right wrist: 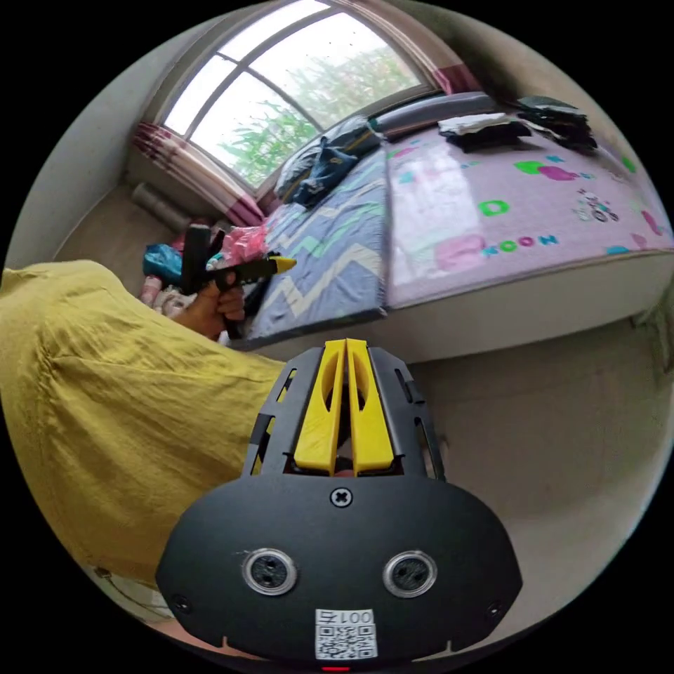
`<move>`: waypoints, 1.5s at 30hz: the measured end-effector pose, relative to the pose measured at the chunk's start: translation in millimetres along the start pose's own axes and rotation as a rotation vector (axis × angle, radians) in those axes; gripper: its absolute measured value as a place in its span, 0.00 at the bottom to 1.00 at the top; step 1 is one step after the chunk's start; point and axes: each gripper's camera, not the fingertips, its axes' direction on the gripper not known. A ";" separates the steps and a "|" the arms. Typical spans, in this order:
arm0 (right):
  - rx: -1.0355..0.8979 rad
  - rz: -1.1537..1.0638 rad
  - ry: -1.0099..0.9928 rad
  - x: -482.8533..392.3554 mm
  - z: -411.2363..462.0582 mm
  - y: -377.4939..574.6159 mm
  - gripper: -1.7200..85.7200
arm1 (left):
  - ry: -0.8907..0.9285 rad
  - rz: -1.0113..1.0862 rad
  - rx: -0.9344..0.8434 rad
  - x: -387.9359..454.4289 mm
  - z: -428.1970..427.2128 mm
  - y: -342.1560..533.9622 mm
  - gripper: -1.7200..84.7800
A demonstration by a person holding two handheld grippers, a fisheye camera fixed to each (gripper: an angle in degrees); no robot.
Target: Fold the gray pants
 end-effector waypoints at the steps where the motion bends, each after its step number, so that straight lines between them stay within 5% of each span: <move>1: -0.008 0.036 0.073 -0.6 -24.1 17.1 0.03 | 0.031 0.023 -0.053 7.9 39.7 -20.2 0.00; 9: 0.217 0.249 0.341 -16.6 -153.5 49.3 0.03 | 0.174 0.230 -0.199 40.2 241.1 -145.4 0.00; 25: 0.441 0.281 0.946 -19.7 -343.4 -121.0 0.02 | 0.109 0.299 -0.153 -34.6 551.6 -440.9 0.00; 35: 0.389 0.136 0.681 72.0 -402.9 -295.4 0.02 | -0.165 0.383 -0.012 -74.7 665.1 -592.1 0.01; 45: 0.400 -0.211 0.428 264.1 -478.5 -547.4 0.05 | -0.328 0.133 0.145 -129.1 839.0 -771.0 0.01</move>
